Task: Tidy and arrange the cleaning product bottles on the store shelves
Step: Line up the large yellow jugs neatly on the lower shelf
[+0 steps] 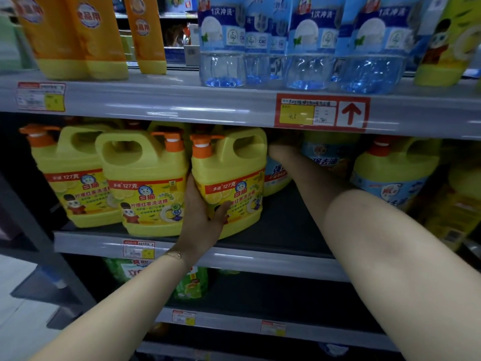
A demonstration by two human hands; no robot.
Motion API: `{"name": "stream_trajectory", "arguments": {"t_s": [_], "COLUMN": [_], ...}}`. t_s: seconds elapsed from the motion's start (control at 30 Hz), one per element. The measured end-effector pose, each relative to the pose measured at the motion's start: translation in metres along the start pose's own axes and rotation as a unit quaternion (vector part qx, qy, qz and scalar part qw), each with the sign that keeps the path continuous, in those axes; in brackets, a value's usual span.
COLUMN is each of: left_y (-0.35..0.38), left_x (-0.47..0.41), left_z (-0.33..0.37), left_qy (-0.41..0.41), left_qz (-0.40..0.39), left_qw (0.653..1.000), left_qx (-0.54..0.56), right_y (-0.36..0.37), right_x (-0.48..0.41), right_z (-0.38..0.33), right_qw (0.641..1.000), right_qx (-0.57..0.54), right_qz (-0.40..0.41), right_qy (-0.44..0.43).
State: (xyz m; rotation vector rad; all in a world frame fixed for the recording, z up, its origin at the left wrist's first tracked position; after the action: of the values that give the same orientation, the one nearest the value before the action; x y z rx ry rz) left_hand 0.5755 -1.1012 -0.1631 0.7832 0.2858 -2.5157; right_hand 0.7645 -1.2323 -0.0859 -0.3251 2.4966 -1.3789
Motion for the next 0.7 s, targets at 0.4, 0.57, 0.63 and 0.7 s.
{"name": "stream_trajectory", "arguments": {"t_s": [0.4, 0.57, 0.63, 0.7], "left_y": [0.001, 0.001, 0.002, 0.001], "left_x": [0.000, -0.001, -0.001, -0.002], "left_z": [-0.005, -0.006, -0.005, -0.004], "left_qy": [-0.010, -0.007, -0.002, -0.004], "left_qz": [-0.016, -0.011, -0.014, -0.021], "left_qw": [1.000, 1.000, 1.000, 1.000], "left_qx": [-0.021, -0.018, -0.018, -0.018], "right_y": [-0.002, -0.005, -0.010, -0.016], "right_x": [0.059, 0.075, 0.076, 0.074], "right_z": [0.013, 0.012, 0.011, 0.015], "right_qw": [0.941, 0.928, 0.919, 0.915], "right_qx": [-0.141, -0.112, -0.089, -0.037], "right_qz": [0.305, 0.353, 0.382, 0.397], "right_qy": [0.041, 0.041, 0.044, 0.066]}}
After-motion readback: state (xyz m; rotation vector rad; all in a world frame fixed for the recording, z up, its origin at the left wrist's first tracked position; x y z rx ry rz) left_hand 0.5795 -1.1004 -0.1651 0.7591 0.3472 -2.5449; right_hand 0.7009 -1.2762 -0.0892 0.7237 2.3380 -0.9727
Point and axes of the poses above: each hand's wrist, its own x-axis away from the middle knuckle, its own y-axis out of the palm, z = x × y, the point moved 5 cm from there along -x, towards the middle knuckle, and after that the axes turned 11 degrees about x, right-handed, at the moved point
